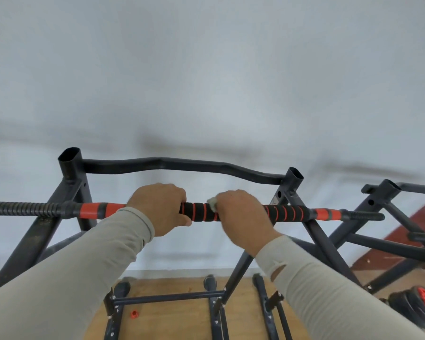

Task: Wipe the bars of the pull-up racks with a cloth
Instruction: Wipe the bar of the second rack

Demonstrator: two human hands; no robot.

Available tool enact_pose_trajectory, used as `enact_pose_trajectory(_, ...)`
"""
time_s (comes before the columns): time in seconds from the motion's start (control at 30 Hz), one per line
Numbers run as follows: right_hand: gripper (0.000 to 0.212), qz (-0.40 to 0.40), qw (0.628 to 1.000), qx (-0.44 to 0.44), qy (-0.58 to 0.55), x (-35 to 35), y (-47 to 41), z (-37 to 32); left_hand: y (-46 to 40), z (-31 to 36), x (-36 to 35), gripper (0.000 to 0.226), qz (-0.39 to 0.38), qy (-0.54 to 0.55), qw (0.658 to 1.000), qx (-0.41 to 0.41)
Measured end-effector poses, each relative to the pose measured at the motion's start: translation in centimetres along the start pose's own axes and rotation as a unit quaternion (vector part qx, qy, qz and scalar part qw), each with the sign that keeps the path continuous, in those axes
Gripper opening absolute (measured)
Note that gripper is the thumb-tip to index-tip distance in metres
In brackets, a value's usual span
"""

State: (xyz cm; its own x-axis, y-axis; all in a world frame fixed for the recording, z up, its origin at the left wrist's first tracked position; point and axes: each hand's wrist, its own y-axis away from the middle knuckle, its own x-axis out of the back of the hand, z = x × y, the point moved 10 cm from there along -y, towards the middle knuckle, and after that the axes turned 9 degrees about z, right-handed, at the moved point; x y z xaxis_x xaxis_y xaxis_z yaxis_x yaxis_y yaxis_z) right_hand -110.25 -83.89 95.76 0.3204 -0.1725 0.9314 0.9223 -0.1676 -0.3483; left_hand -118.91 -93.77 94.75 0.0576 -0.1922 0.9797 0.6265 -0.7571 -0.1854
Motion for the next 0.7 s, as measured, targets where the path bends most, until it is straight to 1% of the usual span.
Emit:
enact_pose_trajectory(0.07,0.025,0.045,0.998,0.008,-0.04,0.1,-0.2,-2.8,0.0,0.0,0.0,0.034,0.006,-0.009,1.0,0.0)
enact_pose_trajectory(0.1,0.024,0.064,0.996,0.018,-0.06,0.0,-0.2,-3.8,0.0,0.0,0.1,0.034,0.01,-0.009,1.0,0.002)
enact_pose_trajectory(0.13,0.021,0.072,0.994,0.028,-0.072,0.0,-0.1,-4.2,0.0,0.0,0.1,0.034,0.012,-0.008,1.0,0.004)
enact_pose_trajectory(0.2,0.017,0.069,0.994,0.046,-0.065,-0.2,0.4,-2.7,0.0,-0.1,0.1,0.034,0.006,0.0,1.0,0.007)
enact_pose_trajectory(0.3,0.019,0.027,0.998,0.044,-0.02,0.6,1.2,2.3,0.2,-0.1,0.1,0.034,-0.001,0.005,1.0,0.011)
enact_pose_trajectory(0.37,0.025,-0.037,0.998,0.038,0.021,1.1,1.8,5.6,0.3,-0.1,0.1,0.034,0.001,0.005,1.0,0.016)
enact_pose_trajectory(0.4,0.027,-0.07,0.996,0.034,0.031,1.0,2.1,6.7,0.3,-0.2,0.1,0.033,0.002,0.005,1.0,0.02)
enact_pose_trajectory(0.43,0.026,-0.085,0.995,0.029,0.036,1.0,2.2,7.2,0.3,-0.3,0.1,0.033,0.002,0.006,1.0,0.025)
enact_pose_trajectory(0.47,0.025,-0.084,0.996,0.023,0.037,1.0,2.1,7.2,0.3,-0.3,0.1,0.033,-0.001,0.007,1.0,0.029)
enact_pose_trajectory(0.57,0.019,-0.046,0.999,0.0,0.014,0.7,1.7,5.3,0.2,-0.3,0.0,0.032,-0.01,0.001,0.999,0.036)
enact_pose_trajectory(0.7,0.018,0.041,0.995,0.019,-0.089,-0.6,0.7,0.5,0.1,-0.2,-0.1,0.03,-0.02,-0.005,0.999,0.045)
